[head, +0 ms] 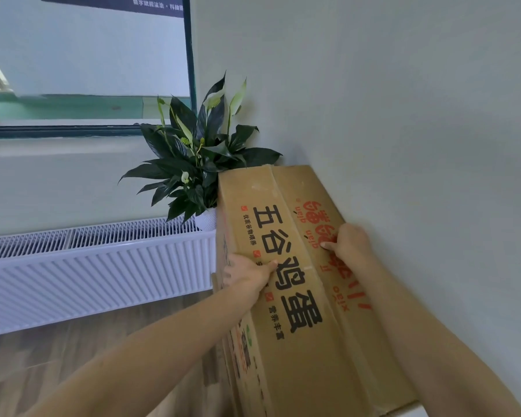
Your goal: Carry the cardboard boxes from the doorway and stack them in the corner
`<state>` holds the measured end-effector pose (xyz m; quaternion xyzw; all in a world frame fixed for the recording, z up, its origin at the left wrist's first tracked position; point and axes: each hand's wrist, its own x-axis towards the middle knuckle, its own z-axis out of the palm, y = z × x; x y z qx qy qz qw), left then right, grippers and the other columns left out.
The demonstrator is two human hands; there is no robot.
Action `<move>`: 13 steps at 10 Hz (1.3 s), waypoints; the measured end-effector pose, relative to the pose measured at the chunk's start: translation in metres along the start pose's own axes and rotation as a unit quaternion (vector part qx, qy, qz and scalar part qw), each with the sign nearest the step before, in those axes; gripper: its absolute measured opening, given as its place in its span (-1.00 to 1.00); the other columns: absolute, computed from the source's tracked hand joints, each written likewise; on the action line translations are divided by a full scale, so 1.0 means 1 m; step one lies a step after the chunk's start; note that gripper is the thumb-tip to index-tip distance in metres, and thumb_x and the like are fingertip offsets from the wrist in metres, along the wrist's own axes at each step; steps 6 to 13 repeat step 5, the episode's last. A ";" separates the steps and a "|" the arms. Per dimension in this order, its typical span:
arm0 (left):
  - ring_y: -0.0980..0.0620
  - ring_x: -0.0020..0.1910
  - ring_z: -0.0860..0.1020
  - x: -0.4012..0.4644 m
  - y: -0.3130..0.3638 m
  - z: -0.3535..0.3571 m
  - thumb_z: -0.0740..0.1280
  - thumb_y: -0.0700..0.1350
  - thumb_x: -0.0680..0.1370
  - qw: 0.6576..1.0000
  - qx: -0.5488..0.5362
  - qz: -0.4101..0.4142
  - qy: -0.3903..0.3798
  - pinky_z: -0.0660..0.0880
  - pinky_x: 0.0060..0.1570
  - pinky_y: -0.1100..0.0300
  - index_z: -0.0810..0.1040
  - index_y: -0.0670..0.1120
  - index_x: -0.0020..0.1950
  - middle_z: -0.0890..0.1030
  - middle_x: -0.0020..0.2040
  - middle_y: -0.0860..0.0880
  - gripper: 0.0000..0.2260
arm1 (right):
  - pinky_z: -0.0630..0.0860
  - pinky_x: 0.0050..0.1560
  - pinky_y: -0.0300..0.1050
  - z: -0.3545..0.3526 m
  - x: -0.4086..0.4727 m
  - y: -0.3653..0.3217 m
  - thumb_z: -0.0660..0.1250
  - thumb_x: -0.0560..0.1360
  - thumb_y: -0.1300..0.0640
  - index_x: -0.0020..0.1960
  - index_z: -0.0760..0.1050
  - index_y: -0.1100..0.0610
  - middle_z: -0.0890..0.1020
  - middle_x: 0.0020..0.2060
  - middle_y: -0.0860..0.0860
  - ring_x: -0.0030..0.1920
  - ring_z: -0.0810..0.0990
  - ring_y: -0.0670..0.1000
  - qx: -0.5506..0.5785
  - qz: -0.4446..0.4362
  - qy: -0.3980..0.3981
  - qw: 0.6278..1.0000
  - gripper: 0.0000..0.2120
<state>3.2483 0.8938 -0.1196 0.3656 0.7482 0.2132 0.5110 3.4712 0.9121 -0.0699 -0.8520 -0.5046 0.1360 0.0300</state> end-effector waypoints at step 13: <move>-0.09 0.11 0.59 -0.012 0.015 -0.045 0.59 -0.04 0.39 0.990 -0.112 0.049 -0.073 0.57 0.15 -0.05 0.27 -0.09 0.31 0.57 0.17 -0.09 -0.34 | 0.59 0.11 0.02 -0.037 -0.027 -0.015 0.45 0.55 -0.03 0.25 0.61 0.11 0.70 0.15 0.07 0.07 0.66 0.08 0.181 -0.003 0.061 0.982 -0.66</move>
